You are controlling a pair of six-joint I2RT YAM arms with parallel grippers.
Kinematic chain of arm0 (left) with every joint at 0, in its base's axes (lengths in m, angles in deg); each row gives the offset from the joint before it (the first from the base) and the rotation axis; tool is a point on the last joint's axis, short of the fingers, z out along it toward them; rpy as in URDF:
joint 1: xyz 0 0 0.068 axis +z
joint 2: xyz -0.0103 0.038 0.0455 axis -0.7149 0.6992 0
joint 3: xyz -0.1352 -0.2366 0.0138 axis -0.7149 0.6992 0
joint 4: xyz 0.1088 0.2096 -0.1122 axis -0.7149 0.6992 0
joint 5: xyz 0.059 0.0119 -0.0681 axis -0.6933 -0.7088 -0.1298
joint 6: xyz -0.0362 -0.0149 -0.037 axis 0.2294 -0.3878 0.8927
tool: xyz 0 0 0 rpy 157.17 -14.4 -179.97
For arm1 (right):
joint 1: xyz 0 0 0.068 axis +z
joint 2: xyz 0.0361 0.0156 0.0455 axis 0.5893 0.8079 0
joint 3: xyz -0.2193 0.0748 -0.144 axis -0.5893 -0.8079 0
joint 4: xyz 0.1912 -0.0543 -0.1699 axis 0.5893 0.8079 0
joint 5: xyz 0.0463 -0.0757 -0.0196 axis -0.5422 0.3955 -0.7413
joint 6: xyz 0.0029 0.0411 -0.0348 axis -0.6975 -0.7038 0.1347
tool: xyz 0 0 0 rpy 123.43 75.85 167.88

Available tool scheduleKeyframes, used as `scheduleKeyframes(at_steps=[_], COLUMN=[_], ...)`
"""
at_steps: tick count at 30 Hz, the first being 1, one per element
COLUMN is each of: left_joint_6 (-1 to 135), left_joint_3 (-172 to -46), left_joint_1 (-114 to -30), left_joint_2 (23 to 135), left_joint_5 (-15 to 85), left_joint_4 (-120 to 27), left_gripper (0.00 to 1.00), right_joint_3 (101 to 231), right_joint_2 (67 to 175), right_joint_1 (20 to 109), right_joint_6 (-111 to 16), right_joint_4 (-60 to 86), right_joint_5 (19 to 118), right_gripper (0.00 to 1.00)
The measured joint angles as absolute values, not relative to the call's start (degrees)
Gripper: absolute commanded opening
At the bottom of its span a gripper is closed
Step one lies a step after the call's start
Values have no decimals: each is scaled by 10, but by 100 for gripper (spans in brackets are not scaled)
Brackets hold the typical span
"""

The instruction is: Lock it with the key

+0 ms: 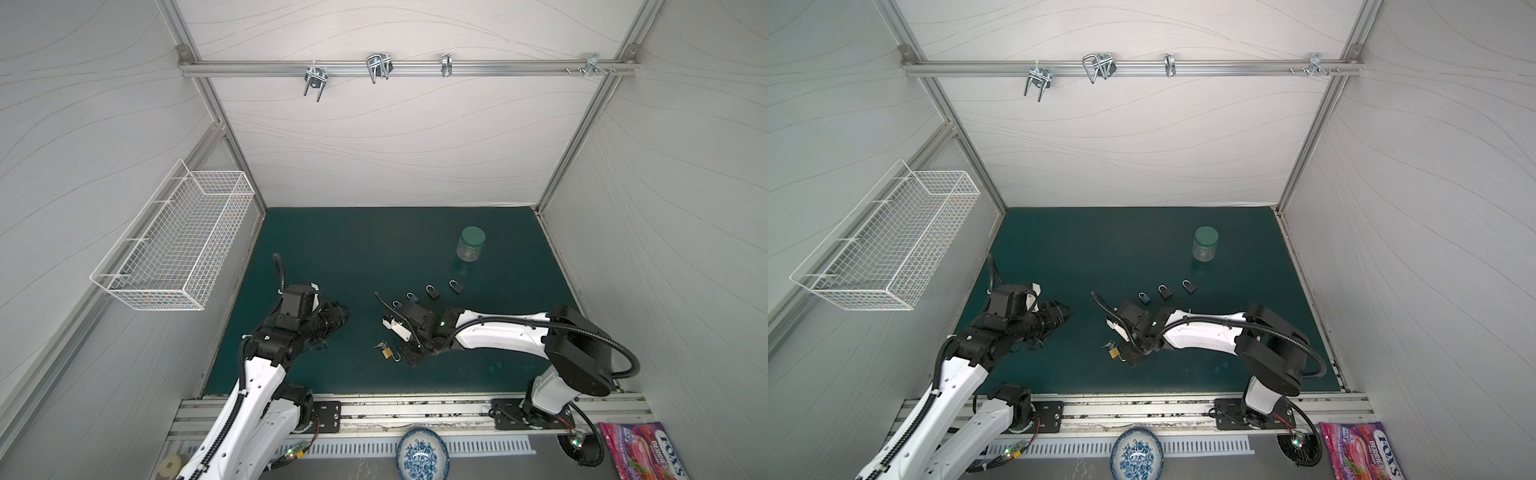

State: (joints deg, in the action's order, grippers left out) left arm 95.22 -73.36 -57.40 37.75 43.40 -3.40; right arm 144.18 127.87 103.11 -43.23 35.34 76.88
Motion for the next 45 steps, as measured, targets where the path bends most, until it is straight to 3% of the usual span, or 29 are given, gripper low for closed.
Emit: scheduleKeyframes(at_steps=[18,27,31,35,41,45], left_joint_6=[936,907,904,906,931,956], left_joint_3=[-761,-833,-834,-819,-755,-717], left_joint_1=[-460,-453,-453,-453,-448,-422], left_joint_2=[328,302,300,301,332,346], left_joint_5=[459,418,414,432,486,532], left_joint_4=[12,75,84,71,17,-22], left_gripper=[59,61,62,65,66,66], right_joint_3=[1496,1559,1545,1481,1464,1485], right_joint_2=[1352,1414,1404,1328,1244,1271], right_joint_1=[1063,1078,1075,1062,1023,1002], right_joint_6=[-432,-427,-404,-347,-216,-137], right_joint_4=[388,343,320,300,289,294], right_joint_5=[773,748,743,733,710,690], right_gripper=[0,0,0,0,19,23])
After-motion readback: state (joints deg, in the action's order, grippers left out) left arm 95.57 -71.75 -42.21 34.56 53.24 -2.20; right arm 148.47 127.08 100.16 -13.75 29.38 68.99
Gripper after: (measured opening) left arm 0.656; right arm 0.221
